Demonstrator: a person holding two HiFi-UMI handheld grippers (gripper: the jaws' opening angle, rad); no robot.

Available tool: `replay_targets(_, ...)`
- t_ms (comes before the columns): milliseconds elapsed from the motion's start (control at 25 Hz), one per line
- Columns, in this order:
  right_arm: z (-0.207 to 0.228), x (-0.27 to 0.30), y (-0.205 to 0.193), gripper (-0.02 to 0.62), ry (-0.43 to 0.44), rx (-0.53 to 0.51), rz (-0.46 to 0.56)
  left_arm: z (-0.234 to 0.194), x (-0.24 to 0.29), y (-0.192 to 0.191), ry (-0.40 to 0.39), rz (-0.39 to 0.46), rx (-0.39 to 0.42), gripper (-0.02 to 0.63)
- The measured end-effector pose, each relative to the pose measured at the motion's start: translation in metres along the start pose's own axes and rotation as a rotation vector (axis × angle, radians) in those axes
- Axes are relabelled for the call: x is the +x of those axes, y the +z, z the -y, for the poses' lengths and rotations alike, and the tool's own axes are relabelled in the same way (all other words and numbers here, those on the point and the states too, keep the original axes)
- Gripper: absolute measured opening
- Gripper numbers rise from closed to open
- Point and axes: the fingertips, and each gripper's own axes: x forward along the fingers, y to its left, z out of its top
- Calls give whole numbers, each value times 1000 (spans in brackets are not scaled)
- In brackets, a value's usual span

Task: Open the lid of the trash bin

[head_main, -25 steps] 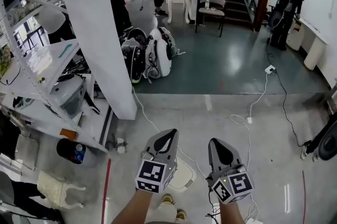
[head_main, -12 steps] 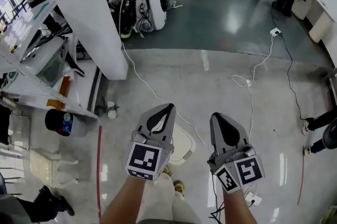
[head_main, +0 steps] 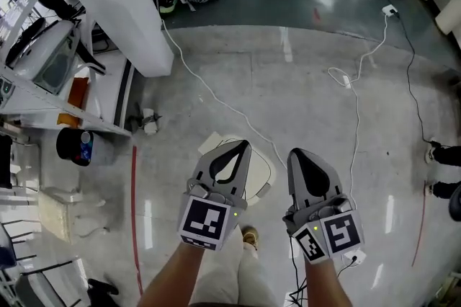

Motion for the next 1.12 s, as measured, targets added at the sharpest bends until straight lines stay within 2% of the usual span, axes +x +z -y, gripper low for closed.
replay_targets(160,21,24,-22,29,-22,7,-38,0,3,-8,-4,-26,-36,-8)
replay_targets(320,49,54,-76,28,-48,32,-133,-5,7,-23,-2,-41,-30,-8)
replay_targets(600,76,68,-233,28,-86,86,-480,-6,10,-56,-1,-58,-18,-8)
replay_targets(840,69,35,-354,28,-130,192,-735,-9,3,-85,9,-90,-40,-8)
replay_targets(960,60,9,-400,28,-139,192,-860,-9,-1,-95,11,-109,-56,-8)
replay_targets(1120,49,-11,-435,28,-148,210,-943,-11,-5,-103,16,-112,-55,-8)
